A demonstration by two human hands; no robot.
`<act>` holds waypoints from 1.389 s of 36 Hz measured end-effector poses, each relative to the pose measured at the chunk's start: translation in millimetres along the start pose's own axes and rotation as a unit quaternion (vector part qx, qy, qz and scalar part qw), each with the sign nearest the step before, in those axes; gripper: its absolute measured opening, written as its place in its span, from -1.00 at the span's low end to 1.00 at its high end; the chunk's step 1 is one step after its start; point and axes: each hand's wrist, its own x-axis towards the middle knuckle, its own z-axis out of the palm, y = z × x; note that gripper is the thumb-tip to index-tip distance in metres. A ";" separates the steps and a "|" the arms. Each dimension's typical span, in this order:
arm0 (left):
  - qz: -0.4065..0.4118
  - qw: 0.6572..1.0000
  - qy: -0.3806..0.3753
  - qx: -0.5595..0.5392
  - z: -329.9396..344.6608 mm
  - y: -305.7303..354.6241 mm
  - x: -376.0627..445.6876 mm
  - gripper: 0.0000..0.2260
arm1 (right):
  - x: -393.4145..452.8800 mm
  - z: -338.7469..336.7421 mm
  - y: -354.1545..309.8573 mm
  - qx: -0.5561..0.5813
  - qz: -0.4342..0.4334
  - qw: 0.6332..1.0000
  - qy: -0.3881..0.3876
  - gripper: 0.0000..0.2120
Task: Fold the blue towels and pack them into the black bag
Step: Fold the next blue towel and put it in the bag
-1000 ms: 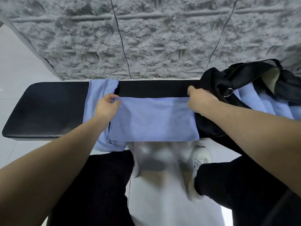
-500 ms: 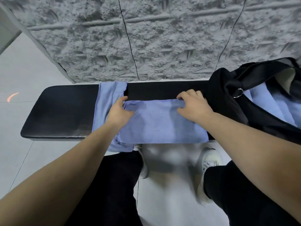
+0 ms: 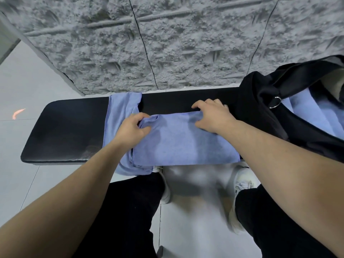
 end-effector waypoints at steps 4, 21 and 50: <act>0.105 0.990 -0.012 0.094 0.6 -6.3 -2.2 -0.77 | 1.2 -0.1 -0.5 -0.007 -0.006 1.000 0.000 -0.54; 0.037 0.996 0.029 0.077 -1.5 11.4 -14.2 -0.80 | 2.8 -0.2 2.0 0.006 0.002 1.000 -0.022 -0.65; -0.139 0.960 0.092 -0.227 11.0 6.4 10.4 -0.77 | 3.4 -4.4 2.0 0.025 0.024 0.999 -0.042 -0.56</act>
